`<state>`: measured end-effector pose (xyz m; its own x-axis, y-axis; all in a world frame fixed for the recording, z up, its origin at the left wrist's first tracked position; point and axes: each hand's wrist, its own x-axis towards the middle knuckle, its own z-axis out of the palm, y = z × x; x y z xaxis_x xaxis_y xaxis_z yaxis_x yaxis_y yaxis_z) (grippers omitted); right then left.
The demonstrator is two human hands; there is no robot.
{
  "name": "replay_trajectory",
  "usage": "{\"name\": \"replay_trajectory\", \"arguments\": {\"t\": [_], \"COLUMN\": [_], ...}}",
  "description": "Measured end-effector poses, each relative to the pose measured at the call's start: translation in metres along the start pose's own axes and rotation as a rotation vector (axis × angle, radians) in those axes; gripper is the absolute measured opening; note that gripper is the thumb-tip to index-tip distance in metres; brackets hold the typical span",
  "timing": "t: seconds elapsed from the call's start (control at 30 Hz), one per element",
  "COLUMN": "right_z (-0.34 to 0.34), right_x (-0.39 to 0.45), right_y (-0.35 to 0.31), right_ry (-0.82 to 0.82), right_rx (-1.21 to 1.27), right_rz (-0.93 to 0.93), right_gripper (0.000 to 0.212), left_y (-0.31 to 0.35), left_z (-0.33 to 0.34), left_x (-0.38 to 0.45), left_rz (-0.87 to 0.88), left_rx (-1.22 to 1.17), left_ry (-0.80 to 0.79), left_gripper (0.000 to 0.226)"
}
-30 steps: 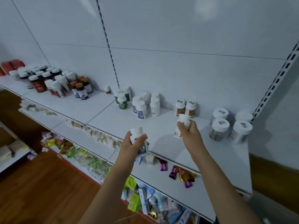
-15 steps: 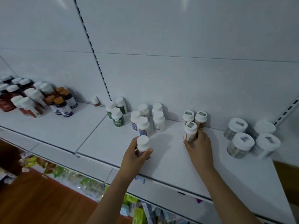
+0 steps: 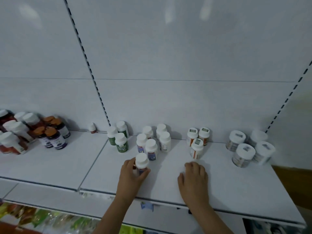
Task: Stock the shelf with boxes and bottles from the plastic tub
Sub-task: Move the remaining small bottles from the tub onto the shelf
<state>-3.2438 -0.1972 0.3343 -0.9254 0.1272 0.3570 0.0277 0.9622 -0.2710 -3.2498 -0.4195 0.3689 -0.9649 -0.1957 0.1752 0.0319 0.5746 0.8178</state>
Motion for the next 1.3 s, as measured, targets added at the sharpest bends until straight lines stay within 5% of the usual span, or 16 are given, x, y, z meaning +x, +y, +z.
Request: {"name": "replay_trajectory", "arguments": {"t": [0.33, 0.53, 0.67, 1.0, 1.3], "right_z": [-0.007, -0.025, -0.062, -0.19, -0.27], "right_x": [0.001, -0.005, -0.016, -0.05, -0.091], "right_y": [-0.005, -0.003, 0.001, 0.044, 0.133], "right_ry": [0.004, -0.056, 0.074, 0.386, 0.356], "right_rx": [0.003, 0.251, 0.369, 0.376, 0.313], "right_rz": [0.025, 0.122, 0.185, 0.287, 0.353], "right_gripper": [0.029, 0.033, 0.037, 0.04, 0.064], "left_y": [-0.003, -0.007, 0.007, 0.088, 0.165], "left_z": [-0.002, -0.002, -0.002, 0.059, 0.115], "left_x": [0.028, 0.014, -0.021, -0.101, -0.17], "left_rz": [0.017, -0.072, 0.094, 0.571, 0.761], "left_rx": [-0.09, -0.018, 0.025, -0.067, -0.102], "left_ry": [-0.024, -0.01, 0.092, -0.421, -0.68], "left_gripper": [0.036, 0.055, 0.049, 0.037, 0.052]}}
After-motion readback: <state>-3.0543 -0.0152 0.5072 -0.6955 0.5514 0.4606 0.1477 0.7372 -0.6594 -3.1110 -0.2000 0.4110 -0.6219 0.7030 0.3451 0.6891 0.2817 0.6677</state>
